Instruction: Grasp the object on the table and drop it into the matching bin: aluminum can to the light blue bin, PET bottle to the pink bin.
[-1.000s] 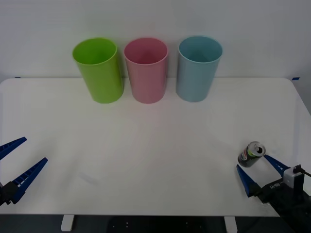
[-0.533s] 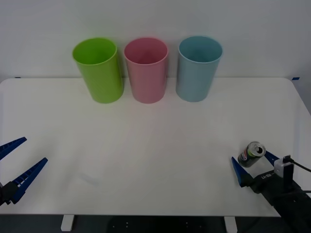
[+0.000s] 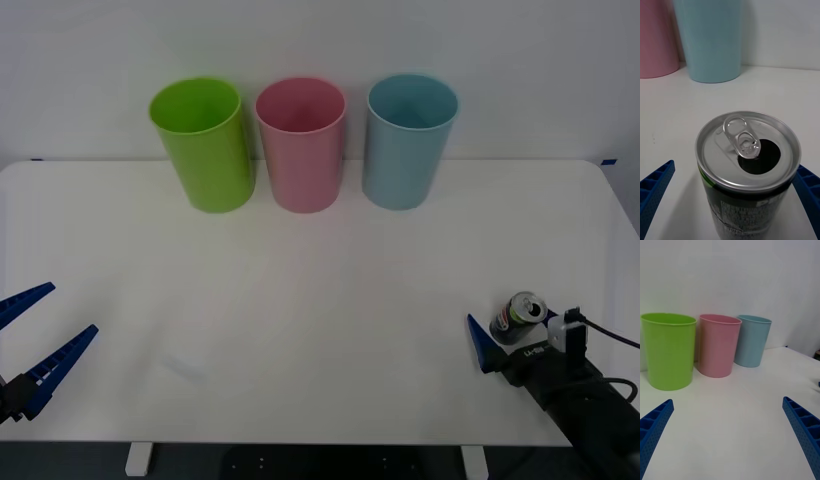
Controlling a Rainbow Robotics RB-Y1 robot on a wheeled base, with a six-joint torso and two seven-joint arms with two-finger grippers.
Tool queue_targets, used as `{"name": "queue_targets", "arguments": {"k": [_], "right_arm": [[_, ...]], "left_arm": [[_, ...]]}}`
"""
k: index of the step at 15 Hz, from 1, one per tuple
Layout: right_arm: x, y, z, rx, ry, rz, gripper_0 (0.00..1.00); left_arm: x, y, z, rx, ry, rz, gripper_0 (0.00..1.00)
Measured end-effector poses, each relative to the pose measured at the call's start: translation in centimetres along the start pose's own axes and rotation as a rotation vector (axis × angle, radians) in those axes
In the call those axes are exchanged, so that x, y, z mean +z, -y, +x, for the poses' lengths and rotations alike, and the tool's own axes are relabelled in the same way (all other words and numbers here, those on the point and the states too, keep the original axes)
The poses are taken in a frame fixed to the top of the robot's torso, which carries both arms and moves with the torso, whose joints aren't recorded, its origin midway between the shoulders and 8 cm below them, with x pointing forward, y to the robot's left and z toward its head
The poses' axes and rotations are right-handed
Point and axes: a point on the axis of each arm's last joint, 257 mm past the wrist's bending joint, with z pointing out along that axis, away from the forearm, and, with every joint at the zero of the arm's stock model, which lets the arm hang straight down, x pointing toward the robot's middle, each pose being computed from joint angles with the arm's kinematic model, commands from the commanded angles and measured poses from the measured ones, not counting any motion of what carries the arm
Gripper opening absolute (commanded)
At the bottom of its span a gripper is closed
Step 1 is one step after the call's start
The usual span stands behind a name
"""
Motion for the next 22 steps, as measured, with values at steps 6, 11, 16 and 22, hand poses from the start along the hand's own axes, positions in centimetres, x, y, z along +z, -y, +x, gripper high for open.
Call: {"name": "queue_targets", "arguments": {"k": [6,11,16,22], "right_arm": [[0.1,-0.1,0.0,-0.01,-0.002,0.0,0.0],[0.2,-0.1,-0.1,-0.013,0.002,-0.002,0.0],[0.3,-0.4,-0.8,0.008,0.025,-0.016,0.0],[1.0,-0.8,-4.2,0.077,0.085,-0.044,0.0]], "left_arm": [[0.0,0.0,0.0,0.0,0.0,0.0,1.0],[0.0,0.0,0.0,0.0,0.0,0.0,1.0],[0.0,0.0,0.0,0.0,0.0,0.0,1.0],[0.0,0.0,0.0,0.0,0.0,0.0,1.0]]}}
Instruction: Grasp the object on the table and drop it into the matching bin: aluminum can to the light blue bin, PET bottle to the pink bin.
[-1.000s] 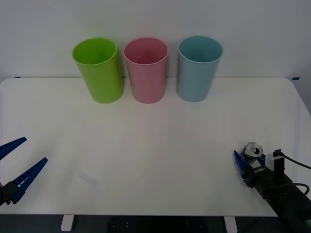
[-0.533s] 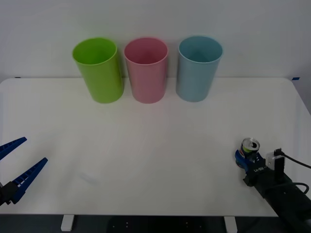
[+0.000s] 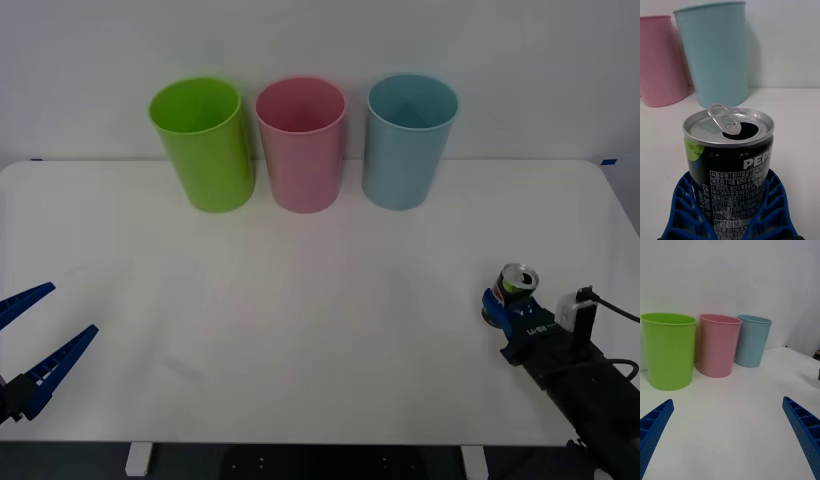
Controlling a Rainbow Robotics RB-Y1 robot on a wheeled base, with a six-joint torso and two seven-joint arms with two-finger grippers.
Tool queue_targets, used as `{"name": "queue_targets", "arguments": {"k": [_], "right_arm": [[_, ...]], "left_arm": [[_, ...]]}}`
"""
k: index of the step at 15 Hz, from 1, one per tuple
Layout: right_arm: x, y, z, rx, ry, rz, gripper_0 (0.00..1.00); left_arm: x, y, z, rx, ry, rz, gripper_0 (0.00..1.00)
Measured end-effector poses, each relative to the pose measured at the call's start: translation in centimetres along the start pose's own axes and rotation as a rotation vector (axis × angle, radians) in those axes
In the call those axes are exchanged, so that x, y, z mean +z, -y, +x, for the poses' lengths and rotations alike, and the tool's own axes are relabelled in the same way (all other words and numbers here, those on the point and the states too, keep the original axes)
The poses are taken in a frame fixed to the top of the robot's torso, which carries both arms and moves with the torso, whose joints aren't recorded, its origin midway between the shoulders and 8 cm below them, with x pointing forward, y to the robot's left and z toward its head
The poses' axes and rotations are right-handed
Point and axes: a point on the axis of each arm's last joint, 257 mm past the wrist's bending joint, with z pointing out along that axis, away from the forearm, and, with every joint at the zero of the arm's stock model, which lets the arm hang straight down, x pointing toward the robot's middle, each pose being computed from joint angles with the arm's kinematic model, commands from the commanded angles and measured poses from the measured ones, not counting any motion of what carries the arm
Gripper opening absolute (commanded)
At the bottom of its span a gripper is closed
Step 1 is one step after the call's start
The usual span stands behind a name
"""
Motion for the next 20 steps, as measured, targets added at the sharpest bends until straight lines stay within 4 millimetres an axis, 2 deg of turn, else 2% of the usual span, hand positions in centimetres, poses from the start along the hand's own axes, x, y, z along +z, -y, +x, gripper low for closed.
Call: {"name": "queue_targets", "arguments": {"k": [7,12,20], "right_arm": [[1.3,-2.1,-7.2,0.089,0.102,-0.086,0.0],[2.8,-3.8,-13.9,0.1,0.167,-0.191,0.0],[5.7,-4.8,-22.6,0.063,0.222,-0.305,0.0]], "left_arm": [[0.0,0.0,0.0,0.0,0.0,0.0,1.0],[0.0,0.0,0.0,0.0,0.0,0.0,1.0],[0.0,0.0,0.0,0.0,0.0,0.0,1.0]]}}
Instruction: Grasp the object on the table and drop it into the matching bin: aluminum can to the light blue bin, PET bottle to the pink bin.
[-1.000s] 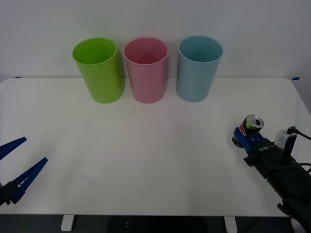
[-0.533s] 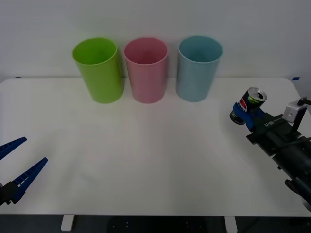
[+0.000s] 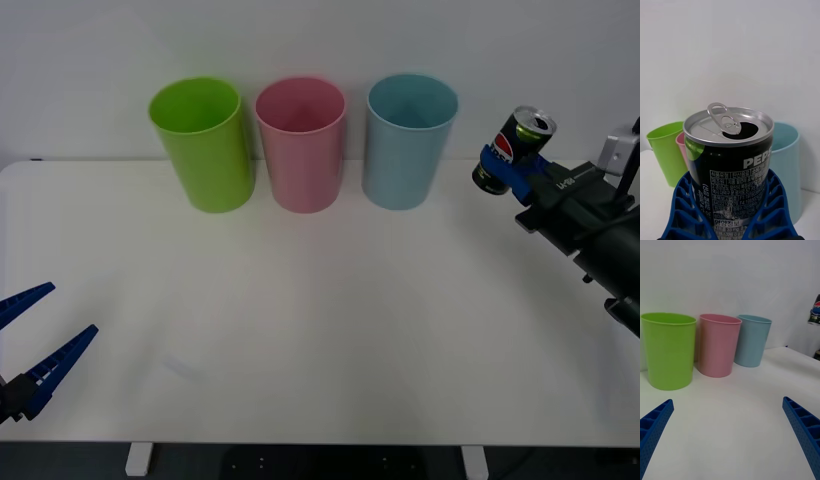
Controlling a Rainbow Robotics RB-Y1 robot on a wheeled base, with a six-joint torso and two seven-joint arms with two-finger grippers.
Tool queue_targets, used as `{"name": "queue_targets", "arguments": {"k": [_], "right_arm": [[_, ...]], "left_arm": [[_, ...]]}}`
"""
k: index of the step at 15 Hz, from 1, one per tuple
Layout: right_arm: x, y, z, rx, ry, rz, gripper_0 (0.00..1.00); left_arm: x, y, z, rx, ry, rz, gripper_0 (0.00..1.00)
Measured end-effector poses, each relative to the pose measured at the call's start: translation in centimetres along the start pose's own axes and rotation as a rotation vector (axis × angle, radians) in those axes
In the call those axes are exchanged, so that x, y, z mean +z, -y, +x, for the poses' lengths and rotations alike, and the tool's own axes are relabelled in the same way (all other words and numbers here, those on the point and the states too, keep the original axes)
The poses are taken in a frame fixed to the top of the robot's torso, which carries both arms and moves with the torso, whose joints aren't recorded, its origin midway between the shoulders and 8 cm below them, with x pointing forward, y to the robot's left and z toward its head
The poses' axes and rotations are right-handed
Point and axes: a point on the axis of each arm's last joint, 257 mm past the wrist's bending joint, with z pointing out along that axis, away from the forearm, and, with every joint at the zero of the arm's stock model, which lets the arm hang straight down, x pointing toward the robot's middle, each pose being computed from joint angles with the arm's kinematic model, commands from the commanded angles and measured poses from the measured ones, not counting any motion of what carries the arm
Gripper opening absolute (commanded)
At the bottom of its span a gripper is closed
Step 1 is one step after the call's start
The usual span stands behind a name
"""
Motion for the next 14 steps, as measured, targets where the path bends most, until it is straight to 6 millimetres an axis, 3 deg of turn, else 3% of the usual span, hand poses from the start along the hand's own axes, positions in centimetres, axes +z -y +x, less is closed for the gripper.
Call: {"name": "queue_targets", "arguments": {"k": [5,14], "right_arm": [[3.3,0.3,-4.0,-0.052,0.022,-0.026,0.0],[10.3,4.3,-4.3,-0.128,-0.039,-0.017,0.0]], "left_arm": [[0.0,0.0,0.0,0.0,0.0,0.0,1.0],[0.0,0.0,0.0,0.0,0.0,0.0,1.0]]}}
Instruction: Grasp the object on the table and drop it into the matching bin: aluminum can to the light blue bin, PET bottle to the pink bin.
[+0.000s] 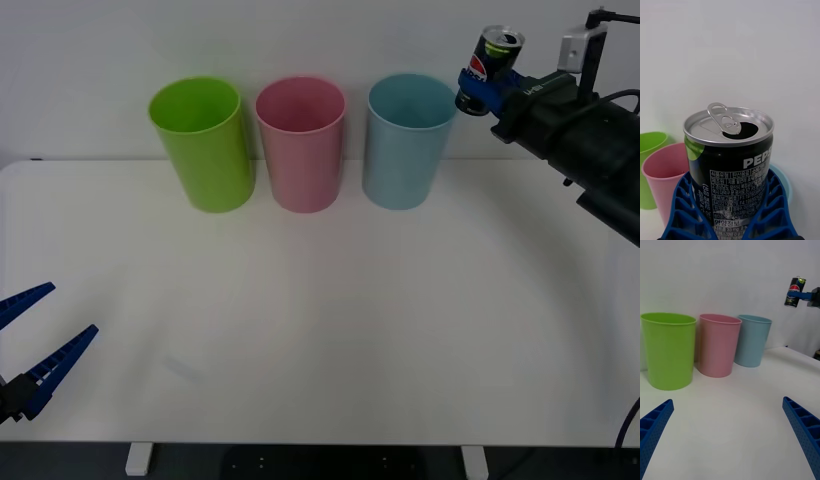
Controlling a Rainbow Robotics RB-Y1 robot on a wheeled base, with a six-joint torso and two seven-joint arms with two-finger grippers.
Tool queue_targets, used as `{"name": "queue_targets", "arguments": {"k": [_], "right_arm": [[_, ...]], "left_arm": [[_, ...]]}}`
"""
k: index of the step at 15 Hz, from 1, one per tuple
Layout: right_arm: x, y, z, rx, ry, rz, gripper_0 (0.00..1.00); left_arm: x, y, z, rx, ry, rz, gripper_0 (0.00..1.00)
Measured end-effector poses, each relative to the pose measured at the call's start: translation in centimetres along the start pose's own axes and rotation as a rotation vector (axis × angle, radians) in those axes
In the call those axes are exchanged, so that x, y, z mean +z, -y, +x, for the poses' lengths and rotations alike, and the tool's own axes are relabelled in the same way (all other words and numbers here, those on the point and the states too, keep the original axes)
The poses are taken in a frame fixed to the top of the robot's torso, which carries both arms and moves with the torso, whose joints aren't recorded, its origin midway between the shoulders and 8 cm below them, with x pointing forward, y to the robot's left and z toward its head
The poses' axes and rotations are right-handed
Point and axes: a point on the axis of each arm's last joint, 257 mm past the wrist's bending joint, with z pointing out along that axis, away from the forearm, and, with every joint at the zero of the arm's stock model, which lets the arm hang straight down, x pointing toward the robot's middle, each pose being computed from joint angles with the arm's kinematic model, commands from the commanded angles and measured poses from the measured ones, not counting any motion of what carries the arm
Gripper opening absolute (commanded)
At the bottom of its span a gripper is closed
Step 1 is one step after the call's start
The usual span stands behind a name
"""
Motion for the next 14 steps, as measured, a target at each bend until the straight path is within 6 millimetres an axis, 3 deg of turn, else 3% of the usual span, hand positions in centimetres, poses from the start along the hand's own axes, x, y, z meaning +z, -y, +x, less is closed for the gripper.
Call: {"name": "queue_targets", "arguments": {"k": [8,14], "right_arm": [[7.4,0.3,2.5,0.004,-0.085,0.002,0.0],[11.4,0.6,3.5,0.003,-0.109,0.078,0.0]], "left_arm": [[0.0,0.0,0.0,0.0,0.0,0.0,1.0],[0.0,0.0,0.0,0.0,0.0,0.0,1.0]]}}
